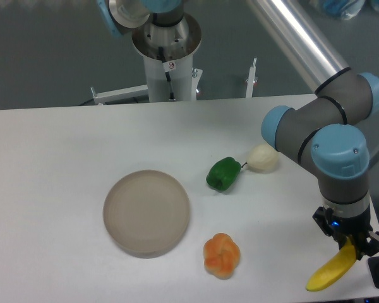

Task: Place bananas on a plate
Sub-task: 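Lift the yellow banana held in the gripper off the table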

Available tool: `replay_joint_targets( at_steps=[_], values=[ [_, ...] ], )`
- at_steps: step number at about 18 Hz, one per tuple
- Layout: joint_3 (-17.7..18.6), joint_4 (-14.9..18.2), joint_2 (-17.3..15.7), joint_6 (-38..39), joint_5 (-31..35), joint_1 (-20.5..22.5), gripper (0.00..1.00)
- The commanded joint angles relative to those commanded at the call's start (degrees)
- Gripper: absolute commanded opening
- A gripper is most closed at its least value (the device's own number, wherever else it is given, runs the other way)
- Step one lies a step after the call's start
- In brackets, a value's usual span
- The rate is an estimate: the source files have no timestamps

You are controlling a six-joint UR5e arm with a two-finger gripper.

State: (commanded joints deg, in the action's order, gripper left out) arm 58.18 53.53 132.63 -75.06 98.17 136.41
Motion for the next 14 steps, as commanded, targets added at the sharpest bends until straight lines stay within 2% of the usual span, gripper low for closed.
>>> replay_joint_targets(
  at_steps=[7, 11, 14],
  values=[
    [1.0, 0.5, -1.1, 0.2, 0.0, 0.0, 0.31],
    [1.3, 3.9, -2.5, 0.7, -0.5, -0.3, 0.31],
    [1.4, 8.4, -4.4, 1.5, -4.9, -0.2, 0.31]
  ],
)
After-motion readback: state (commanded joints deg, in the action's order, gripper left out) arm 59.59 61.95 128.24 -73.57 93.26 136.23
